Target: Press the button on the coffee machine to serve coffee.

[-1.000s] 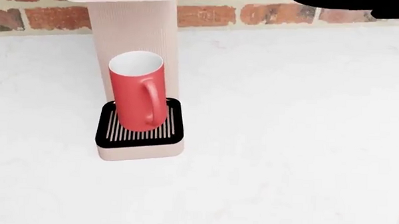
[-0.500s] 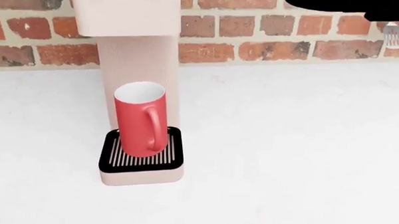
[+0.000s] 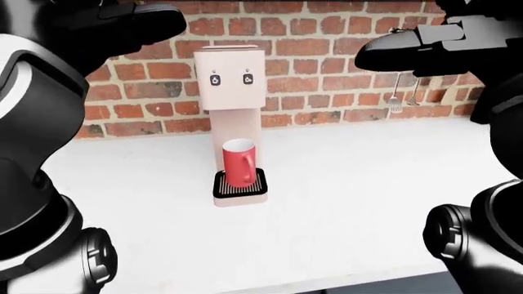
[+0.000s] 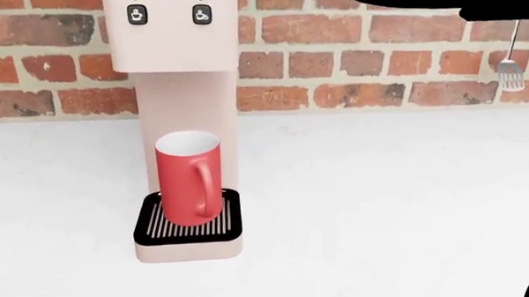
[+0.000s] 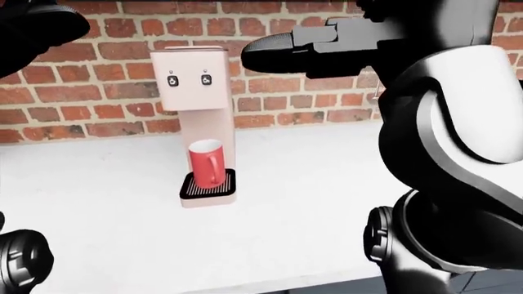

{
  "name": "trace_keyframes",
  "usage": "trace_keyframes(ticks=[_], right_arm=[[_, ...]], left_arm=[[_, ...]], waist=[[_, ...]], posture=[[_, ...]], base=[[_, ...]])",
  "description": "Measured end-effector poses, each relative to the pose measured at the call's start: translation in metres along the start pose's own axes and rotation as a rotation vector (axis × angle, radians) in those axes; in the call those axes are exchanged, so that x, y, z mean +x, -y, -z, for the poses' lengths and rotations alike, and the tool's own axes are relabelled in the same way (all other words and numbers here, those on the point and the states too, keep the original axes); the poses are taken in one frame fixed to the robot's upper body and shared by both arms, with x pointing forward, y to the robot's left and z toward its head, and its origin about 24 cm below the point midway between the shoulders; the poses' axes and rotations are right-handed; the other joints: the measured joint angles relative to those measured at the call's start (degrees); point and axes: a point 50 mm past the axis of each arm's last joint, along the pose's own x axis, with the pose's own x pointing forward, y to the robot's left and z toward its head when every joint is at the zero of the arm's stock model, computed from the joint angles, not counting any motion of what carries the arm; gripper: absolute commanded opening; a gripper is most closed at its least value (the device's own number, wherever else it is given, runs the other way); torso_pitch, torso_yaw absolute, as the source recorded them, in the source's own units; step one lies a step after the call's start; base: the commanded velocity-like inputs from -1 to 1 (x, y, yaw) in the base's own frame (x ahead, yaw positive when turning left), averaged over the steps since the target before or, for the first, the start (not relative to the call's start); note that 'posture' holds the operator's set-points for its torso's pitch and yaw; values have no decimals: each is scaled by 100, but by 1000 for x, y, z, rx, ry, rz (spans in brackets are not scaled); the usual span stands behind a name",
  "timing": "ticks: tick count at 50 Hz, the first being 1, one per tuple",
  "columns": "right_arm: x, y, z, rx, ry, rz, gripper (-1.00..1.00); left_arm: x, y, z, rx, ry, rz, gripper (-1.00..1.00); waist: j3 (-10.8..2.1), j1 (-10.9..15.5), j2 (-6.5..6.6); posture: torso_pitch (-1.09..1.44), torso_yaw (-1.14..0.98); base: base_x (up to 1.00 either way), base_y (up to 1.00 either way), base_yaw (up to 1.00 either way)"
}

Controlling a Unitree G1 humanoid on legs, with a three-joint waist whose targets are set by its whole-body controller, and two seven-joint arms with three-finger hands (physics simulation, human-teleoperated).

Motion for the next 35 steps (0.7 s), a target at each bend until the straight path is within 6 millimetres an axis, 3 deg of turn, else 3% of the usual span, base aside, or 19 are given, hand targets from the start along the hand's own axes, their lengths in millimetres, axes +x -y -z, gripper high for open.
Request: trace_keyframes(ticks=[19,35], right_arm=[[-10,-56,3,84,-39,-210,100],[-35,-98,-6,138,-40,-422,100]], left_arm=[[1,-5,-4,-5,9,-21,100],[0,-7,-7,-8,13,-26,100]], waist=[[12,6,32],[7,27,62]], posture=[[-63,0],[-63,0]], base=[[0,0,0],[0,0,0]])
